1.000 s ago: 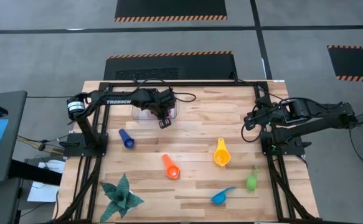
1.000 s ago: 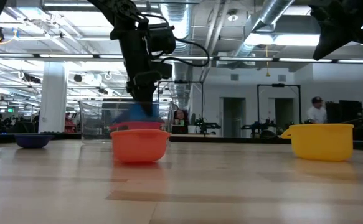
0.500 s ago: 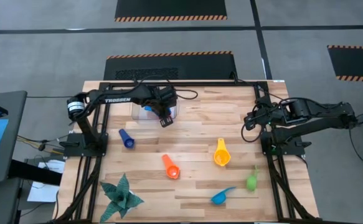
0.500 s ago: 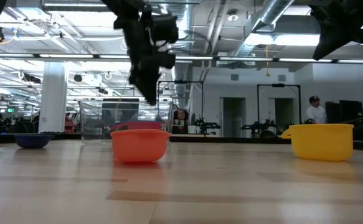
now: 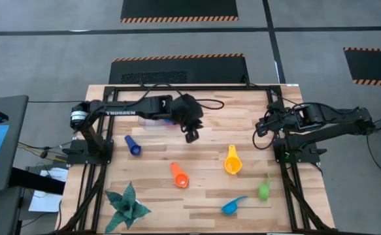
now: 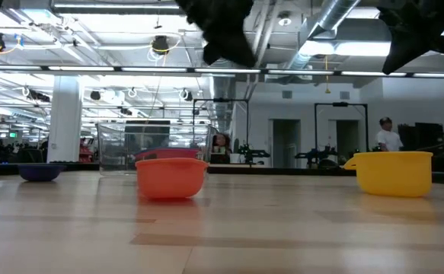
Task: Nest measuring cups in basket
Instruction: Move the measuring cups to the center of the table
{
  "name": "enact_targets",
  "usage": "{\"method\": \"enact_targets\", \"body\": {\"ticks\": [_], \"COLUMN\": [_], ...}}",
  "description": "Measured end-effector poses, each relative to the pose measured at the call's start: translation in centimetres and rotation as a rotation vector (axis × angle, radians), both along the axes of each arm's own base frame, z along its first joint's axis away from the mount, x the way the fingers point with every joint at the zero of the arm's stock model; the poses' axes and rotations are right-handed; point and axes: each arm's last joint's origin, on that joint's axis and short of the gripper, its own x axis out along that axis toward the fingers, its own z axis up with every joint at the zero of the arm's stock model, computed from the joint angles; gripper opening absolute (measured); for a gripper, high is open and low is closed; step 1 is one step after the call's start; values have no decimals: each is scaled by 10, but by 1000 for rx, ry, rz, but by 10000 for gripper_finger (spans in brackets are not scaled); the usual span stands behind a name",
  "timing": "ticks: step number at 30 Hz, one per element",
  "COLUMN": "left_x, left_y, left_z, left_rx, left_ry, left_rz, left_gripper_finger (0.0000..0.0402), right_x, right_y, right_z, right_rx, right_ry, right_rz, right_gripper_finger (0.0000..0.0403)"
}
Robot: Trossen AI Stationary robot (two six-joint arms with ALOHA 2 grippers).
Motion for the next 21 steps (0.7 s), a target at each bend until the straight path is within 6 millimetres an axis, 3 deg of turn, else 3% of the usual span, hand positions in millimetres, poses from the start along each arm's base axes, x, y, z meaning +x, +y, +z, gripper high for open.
{"method": "enact_targets", "body": {"ticks": [5, 11, 21], "left_x": [12, 8, -53], "left_y": [-17, -34, -51], "left_z": [13, 10, 21], "left_rx": [10, 99, 268], "left_ry": [-168, -100, 275], "left_rz": [-38, -88, -34], "left_gripper_finger": [80, 80, 80], "right_x": [9, 30, 57], "right_y": [1, 8, 69], "right_z": [-4, -11, -39], "right_rx": [0, 57, 93], "right_ry": [40, 93, 296], "right_rz": [1, 125, 503], "right_gripper_finger": [26, 25, 21]}}
